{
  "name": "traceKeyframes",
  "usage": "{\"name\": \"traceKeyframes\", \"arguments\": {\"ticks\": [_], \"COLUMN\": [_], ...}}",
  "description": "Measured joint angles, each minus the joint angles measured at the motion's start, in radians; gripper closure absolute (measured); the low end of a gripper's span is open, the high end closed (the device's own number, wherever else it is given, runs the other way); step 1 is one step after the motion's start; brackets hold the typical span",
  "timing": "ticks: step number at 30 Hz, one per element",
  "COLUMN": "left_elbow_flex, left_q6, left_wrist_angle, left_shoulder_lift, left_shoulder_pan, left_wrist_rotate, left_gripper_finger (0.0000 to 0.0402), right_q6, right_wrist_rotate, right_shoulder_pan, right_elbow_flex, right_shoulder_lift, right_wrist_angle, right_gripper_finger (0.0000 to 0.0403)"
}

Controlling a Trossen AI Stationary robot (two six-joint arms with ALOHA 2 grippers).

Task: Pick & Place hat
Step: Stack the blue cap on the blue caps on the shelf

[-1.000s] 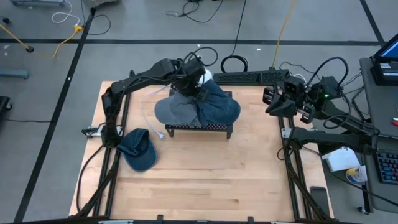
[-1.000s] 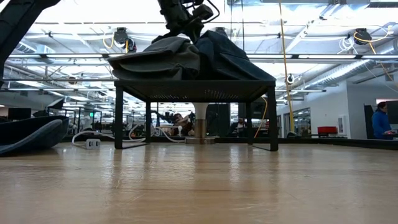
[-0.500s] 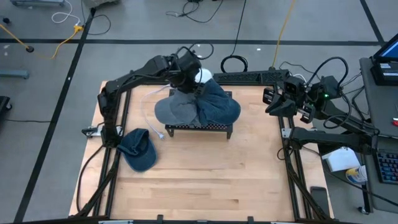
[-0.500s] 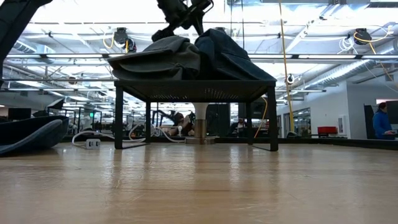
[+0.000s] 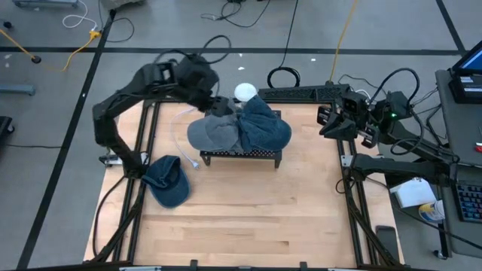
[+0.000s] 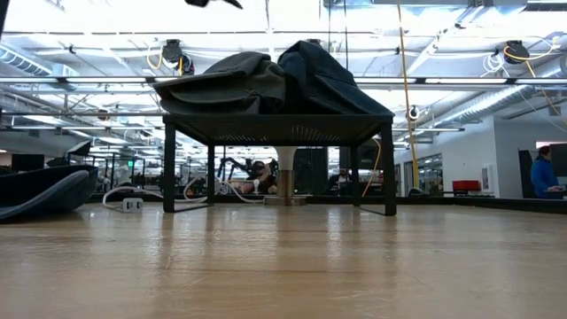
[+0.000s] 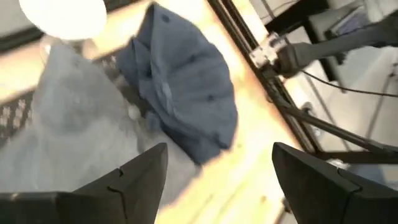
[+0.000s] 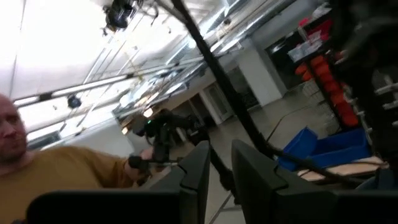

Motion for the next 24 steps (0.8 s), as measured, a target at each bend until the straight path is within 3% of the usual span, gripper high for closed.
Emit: {"name": "traceKeyframes", "arguments": {"ticks": [13, 19, 24], "left_elbow_flex": [0.001, 0.001, 0.000], "left_q6": [-0.270, -0.226, -0.146], "left_wrist_angle": [-0.222, -0.347, -0.343], "left_shoulder_lift": [-0.120, -0.118, -0.111], "left_shoulder_pan": [-0.202, -0.317, -0.431], "left_wrist_rotate": [-0.014, 0.042, 0.046], "left_gripper_finger": [0.0108, 0.0108, 0.0108], "right_q6": [0.017, 0.022, 0.017], "right_wrist_rotate": [0.018, 0.018, 0.024], "right_shoulder_pan": [0.000, 0.000, 0.000], "right_elbow_flex": [0.000, 0.000, 0.000], "right_shoulder_lift": [0.034, 0.039, 0.040], "right_wrist_angle": [0.001, 0.002, 0.002], "right_gripper_finger": [0.0344, 0.0344, 0.0344]}}
